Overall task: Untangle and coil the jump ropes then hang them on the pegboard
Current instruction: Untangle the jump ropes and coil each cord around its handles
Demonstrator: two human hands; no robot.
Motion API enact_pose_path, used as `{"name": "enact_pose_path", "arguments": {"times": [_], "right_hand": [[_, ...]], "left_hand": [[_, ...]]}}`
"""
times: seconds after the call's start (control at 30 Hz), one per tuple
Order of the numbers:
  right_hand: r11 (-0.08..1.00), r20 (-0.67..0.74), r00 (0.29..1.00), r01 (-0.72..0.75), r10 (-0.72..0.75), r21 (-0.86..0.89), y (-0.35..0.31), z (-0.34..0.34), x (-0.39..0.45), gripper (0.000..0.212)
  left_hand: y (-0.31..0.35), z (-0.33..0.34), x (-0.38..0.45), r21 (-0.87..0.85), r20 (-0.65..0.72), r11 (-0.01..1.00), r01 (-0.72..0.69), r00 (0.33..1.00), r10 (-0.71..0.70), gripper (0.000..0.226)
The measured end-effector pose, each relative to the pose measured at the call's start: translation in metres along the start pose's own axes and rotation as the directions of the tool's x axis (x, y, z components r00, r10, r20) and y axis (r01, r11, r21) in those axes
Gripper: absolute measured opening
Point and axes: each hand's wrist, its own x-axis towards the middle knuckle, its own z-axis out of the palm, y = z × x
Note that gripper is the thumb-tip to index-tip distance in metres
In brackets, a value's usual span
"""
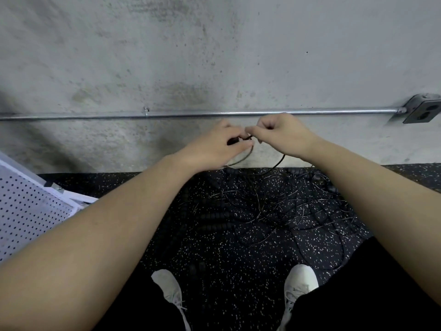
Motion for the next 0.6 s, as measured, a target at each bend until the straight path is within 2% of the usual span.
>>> {"name": "enact_pose_path", "arguments": {"times": [0.03, 0.1, 0.17, 0.2, 0.3, 0.37, 0.43, 0.53, 0.6], "right_hand": [[0.999, -0.002, 1.0, 0.019, -0.019, 0.034, -0.003, 0.001, 0.0, 0.04], [0.985, -0.009, 1.0, 0.021, -0.02, 0.173, -0.005, 0.0, -0.002, 0.037], [0.941, 0.031, 0.999, -0.049, 0.041, 0.336, 0.0, -0.004, -0.004, 0.04], [0.93, 0.067, 0.995, -0.091, 0.072, 0.355, 0.003, -0.006, -0.007, 0.048], [0.95, 0.239, 0.962, -0.189, 0.13, 0.247, 0.021, -0.009, -0.012, 0.077], [0.958, 0.369, 0.907, -0.262, 0.203, 0.117, 0.032, -0.009, -0.015, 0.088], [0.951, 0.443, 0.848, -0.307, 0.292, -0.038, 0.041, -0.01, -0.02, 0.091], [0.916, 0.471, 0.787, -0.356, 0.399, -0.183, 0.052, -0.016, -0.024, 0.087], [0.915, 0.441, 0.802, -0.369, 0.403, -0.165, 0.056, -0.022, -0.026, 0.082]], "left_hand": [[0.002, 0.003, 0.001, 0.001, 0.0, 0.999, -0.044, 0.999, 0.044, 0.018], [0.003, 0.002, 0.002, -0.008, -0.039, 0.993, -0.119, 0.992, 0.119, 0.019], [0.001, -0.001, 0.003, -0.01, -0.103, 0.989, -0.149, 0.984, 0.148, 0.025], [-0.001, -0.003, 0.004, -0.019, -0.14, 0.99, -0.14, 0.981, 0.136, 0.027], [-0.009, -0.01, 0.006, -0.066, -0.269, 0.995, -0.076, 0.961, 0.055, 0.026], [-0.017, -0.019, 0.006, -0.087, -0.359, 0.996, -0.029, 0.933, -0.004, 0.022], [-0.026, -0.029, 0.005, -0.107, -0.43, 0.994, 0.037, 0.899, -0.08, 0.021], [-0.039, -0.042, 0.001, -0.201, -0.51, 0.971, 0.127, 0.833, -0.214, 0.03], [-0.045, -0.048, -0.002, -0.273, -0.457, 0.94, 0.204, 0.833, -0.313, 0.033]]}}
